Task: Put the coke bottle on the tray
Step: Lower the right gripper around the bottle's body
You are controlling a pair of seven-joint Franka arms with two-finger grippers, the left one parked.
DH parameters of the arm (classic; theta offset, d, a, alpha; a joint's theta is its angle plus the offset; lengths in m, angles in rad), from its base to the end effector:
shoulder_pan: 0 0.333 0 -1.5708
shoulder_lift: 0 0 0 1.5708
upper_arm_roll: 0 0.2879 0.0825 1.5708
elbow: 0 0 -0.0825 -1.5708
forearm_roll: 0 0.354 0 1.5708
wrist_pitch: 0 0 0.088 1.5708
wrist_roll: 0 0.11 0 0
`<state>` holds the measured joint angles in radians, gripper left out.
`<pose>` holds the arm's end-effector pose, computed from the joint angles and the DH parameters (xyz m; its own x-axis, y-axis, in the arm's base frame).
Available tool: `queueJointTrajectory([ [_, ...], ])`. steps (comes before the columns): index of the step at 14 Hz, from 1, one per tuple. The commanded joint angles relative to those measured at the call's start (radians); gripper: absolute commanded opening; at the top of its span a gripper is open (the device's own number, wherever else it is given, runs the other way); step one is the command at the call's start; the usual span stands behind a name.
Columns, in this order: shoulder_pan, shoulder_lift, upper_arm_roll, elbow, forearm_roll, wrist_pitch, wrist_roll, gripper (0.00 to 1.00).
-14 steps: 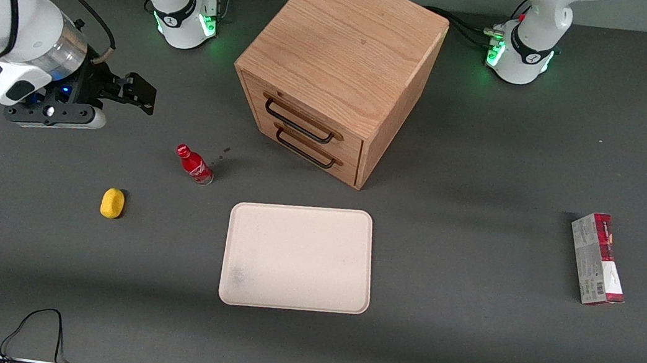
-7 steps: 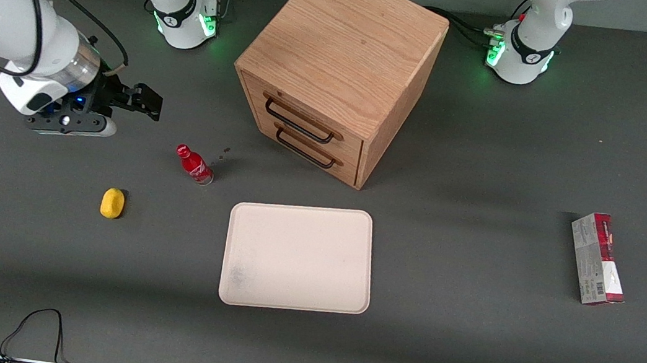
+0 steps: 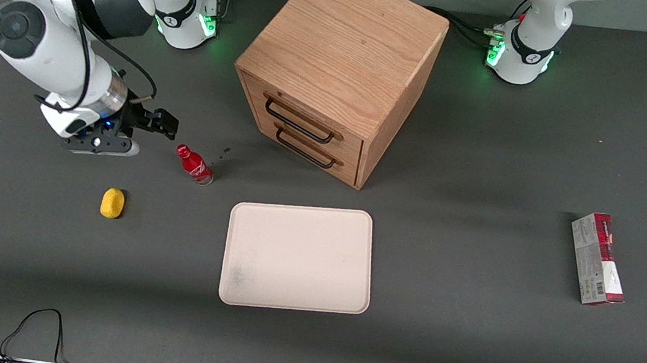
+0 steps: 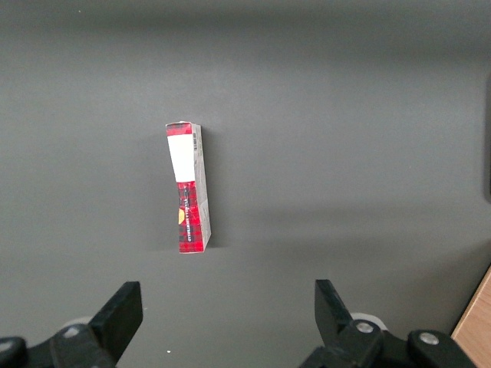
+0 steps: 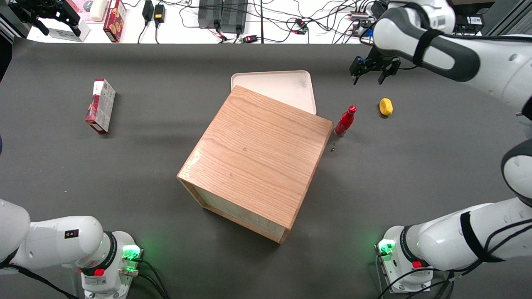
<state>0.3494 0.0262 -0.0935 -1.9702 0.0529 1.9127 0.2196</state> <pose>0.5069 0.1369 0.4308 0.9956 0.0175 -0.0918 0.0152 -0.9995 -0.0264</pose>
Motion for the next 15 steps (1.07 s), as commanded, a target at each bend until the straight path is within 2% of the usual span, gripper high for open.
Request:
queueJointTrajectory([
  [1,0.002,0.031,-0.003,-0.039,0.010,0.086,0.001,0.99],
  [9,0.032,0.040,-0.003,-0.229,0.010,0.313,0.007,0.99],
  [15,0.042,0.043,-0.003,-0.262,0.010,0.359,0.014,0.97],
])
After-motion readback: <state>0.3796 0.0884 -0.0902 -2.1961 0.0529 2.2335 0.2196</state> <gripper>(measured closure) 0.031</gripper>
